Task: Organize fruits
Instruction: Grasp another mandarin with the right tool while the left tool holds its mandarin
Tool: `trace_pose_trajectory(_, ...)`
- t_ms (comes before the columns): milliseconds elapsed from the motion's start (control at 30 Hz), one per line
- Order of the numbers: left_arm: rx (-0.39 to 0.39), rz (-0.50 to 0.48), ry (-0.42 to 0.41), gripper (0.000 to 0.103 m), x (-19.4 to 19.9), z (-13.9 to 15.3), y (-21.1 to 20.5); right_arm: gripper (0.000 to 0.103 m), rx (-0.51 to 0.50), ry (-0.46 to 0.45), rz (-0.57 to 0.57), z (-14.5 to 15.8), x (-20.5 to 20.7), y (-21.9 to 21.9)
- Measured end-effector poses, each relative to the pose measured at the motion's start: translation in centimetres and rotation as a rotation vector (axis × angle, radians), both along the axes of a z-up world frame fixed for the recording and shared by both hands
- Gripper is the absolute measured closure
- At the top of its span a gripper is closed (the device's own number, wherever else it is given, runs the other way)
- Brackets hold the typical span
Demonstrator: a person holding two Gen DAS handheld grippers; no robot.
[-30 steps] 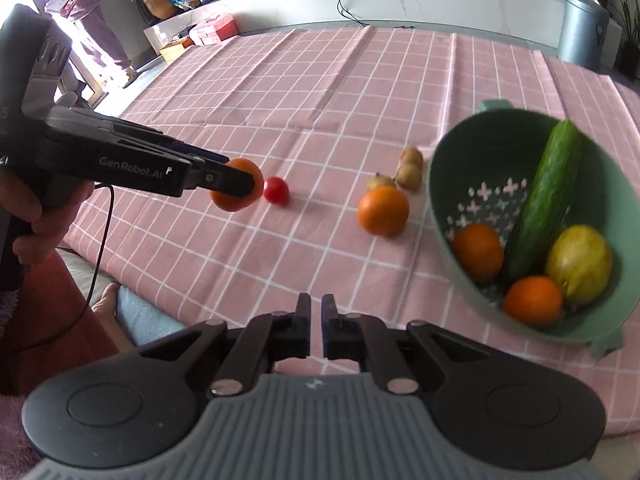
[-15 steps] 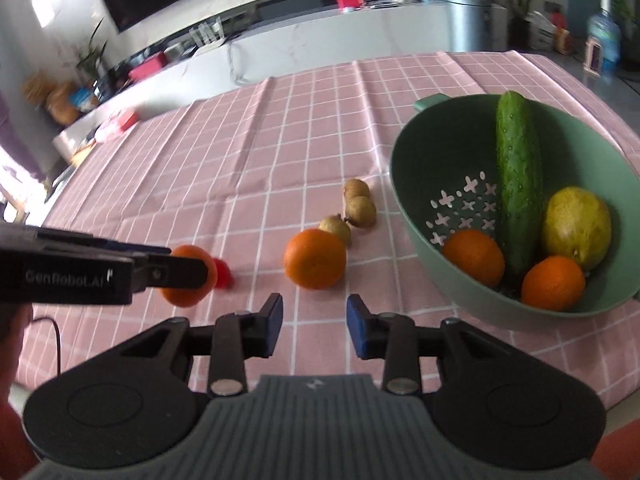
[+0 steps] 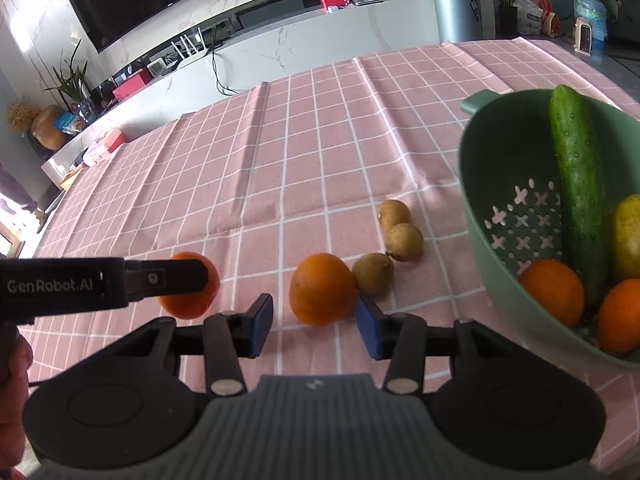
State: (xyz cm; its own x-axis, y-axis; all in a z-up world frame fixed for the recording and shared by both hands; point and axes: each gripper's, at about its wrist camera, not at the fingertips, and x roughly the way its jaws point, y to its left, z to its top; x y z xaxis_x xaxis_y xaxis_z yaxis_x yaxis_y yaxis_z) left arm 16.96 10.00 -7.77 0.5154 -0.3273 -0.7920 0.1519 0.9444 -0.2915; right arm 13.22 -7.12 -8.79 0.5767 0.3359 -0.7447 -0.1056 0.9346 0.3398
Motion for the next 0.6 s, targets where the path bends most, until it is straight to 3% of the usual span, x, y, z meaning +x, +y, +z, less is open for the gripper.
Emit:
trace_pose_trajectory(333, 0.017, -0.024, 0.001, 0.059, 0.4, -0.5, -0.5, 0.064, 0.029, 0.057, -0.053, -1.1, 1.5, -0.4)
trace_pose_trajectory(600, 0.034, -0.036, -0.036, 0.059, -0.2, 0.6, -1.2, 0.066, 0.024, 0.049, 0.0, 0.5, -0.4, -1.2)
